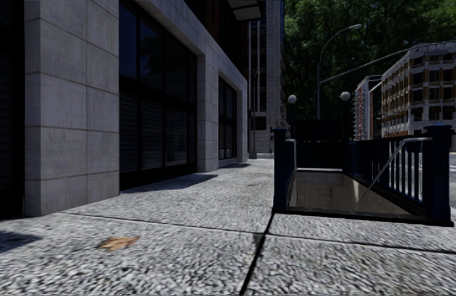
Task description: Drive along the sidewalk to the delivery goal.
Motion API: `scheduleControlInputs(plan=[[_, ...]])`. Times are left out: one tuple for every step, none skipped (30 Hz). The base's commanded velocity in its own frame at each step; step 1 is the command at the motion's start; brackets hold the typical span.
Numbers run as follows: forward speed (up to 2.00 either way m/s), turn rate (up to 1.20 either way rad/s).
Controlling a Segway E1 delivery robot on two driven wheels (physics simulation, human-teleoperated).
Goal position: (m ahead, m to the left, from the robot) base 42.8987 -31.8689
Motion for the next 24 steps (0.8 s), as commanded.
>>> scheduleControlInputs(plan=[[2.00,0.19],[2.00,0.14],[2.00,0.14],[2.00,0.11],[2.00,0.10],[2.00,0.10],[2.00,0.10],[2.00,0.10],[2.00,0.04],[2.00,0.00],[2.00,0.00],[2.00,0.00],[2.00,0.00],[2.00,0.00],[2.00,0.00],[2.00,0.00],[2.00,0.00],[2.00,0.00],[2.00,0.00],[2.00,0.00],[2.00,0.00],[2.00,0.00],[2.00,0.00],[2.00,0.00]])
